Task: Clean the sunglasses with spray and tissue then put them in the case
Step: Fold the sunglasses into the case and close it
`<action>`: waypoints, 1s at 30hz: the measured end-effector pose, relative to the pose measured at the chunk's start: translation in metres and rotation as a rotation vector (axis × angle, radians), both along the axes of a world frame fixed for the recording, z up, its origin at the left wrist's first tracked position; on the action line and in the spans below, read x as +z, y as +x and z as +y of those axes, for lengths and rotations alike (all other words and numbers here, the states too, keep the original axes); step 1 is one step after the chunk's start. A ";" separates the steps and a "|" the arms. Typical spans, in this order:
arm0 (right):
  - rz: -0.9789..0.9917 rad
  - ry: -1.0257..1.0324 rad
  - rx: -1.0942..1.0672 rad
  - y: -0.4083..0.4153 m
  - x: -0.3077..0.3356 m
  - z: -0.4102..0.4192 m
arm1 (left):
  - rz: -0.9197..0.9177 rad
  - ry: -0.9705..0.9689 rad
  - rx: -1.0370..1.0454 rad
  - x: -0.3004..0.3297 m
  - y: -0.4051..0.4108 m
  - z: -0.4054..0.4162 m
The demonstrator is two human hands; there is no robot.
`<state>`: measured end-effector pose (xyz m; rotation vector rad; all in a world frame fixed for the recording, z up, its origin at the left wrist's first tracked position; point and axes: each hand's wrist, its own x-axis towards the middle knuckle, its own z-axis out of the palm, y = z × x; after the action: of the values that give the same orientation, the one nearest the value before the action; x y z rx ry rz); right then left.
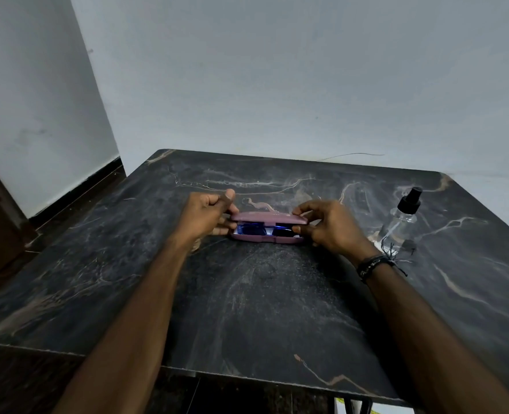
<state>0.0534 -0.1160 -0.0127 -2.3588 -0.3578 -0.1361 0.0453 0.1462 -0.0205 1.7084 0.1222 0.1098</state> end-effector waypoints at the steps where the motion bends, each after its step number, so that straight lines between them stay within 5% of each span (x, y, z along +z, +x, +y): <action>1: 0.001 0.012 0.009 0.000 0.000 -0.001 | 0.000 0.006 -0.002 0.000 0.000 0.000; 22: 0.027 0.021 0.079 -0.006 0.008 -0.005 | -0.040 0.186 -0.096 0.001 -0.006 -0.001; 30: -0.063 -0.141 0.086 -0.003 0.014 0.001 | -0.050 0.335 -0.093 0.002 -0.002 -0.003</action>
<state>0.0506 -0.1154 0.0009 -2.4774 -0.5135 -0.1489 0.0429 0.1431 -0.0184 2.0409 -0.0150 0.1082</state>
